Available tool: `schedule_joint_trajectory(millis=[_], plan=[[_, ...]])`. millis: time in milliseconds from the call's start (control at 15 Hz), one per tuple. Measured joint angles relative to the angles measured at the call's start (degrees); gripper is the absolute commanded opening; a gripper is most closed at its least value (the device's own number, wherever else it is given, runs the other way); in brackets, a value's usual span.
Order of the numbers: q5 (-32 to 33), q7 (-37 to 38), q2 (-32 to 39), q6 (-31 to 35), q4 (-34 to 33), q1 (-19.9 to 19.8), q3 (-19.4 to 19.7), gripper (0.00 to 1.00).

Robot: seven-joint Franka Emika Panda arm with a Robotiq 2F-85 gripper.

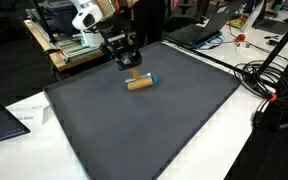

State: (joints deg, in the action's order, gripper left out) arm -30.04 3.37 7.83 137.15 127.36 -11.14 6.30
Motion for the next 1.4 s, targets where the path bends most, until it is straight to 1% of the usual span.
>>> schedule_joint_trajectory(millis=[200,533,867,1067,1400], plan=[[-1.4,-5.5,-2.3,2.8,3.6,0.0,0.0,0.22],[-4.1,-15.4,-7.9,9.9,10.9,0.8,-0.1,0.22],[-7.8,-24.6,-15.3,16.4,18.7,4.2,-0.8,0.22],[-8.4,-26.8,-18.6,20.1,22.2,6.6,-2.2,0.22],[-8.4,-27.3,-21.6,26.3,26.2,10.3,-4.9,0.22]])
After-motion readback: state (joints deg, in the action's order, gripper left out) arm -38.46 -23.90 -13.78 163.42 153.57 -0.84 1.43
